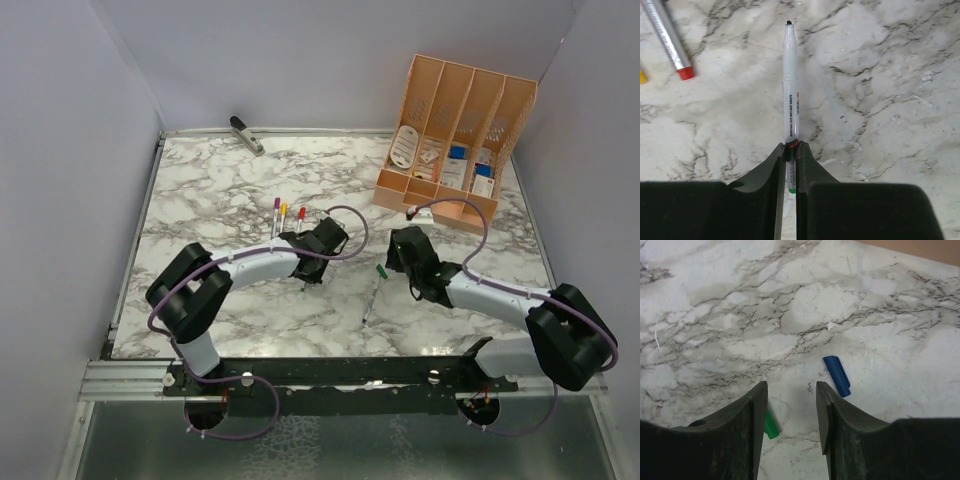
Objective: Insert the pens into the pen caps
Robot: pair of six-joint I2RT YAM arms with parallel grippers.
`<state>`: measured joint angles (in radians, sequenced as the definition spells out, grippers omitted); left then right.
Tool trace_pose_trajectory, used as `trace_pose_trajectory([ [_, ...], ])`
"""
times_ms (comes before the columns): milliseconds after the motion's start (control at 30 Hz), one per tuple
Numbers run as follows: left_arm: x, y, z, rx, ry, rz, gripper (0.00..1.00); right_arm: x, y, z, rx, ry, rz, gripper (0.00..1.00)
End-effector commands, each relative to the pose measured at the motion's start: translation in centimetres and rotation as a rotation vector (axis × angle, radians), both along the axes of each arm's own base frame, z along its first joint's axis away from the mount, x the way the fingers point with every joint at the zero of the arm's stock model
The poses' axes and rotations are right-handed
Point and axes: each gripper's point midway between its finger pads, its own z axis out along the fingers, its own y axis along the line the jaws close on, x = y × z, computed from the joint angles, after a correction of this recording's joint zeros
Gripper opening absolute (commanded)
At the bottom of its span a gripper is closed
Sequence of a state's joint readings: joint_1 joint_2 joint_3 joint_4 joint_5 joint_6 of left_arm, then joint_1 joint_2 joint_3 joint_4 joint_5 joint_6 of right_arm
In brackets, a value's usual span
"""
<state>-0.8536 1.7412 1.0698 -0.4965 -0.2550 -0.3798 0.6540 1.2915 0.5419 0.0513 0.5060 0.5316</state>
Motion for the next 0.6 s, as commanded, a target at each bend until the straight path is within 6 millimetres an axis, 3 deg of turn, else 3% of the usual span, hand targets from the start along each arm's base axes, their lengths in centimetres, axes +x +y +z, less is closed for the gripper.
trace_pose_trajectory([
  [0,2.8,-0.2,4.0,-0.205,-0.129,0.048,0.0,-0.4,2.4,-0.7,0.009,0.07,0.141,0.4],
  [233,4.6,-0.6,9.0,-0.33,-0.278,0.007,0.0,-0.8,3.8,-1.1,0.025,0.094,0.232,0.35],
  [567,4.1,-2.0,11.1,-0.435,-0.323,-0.081,0.0,-1.6,4.7,-2.9,0.014,0.181,0.291,0.35],
])
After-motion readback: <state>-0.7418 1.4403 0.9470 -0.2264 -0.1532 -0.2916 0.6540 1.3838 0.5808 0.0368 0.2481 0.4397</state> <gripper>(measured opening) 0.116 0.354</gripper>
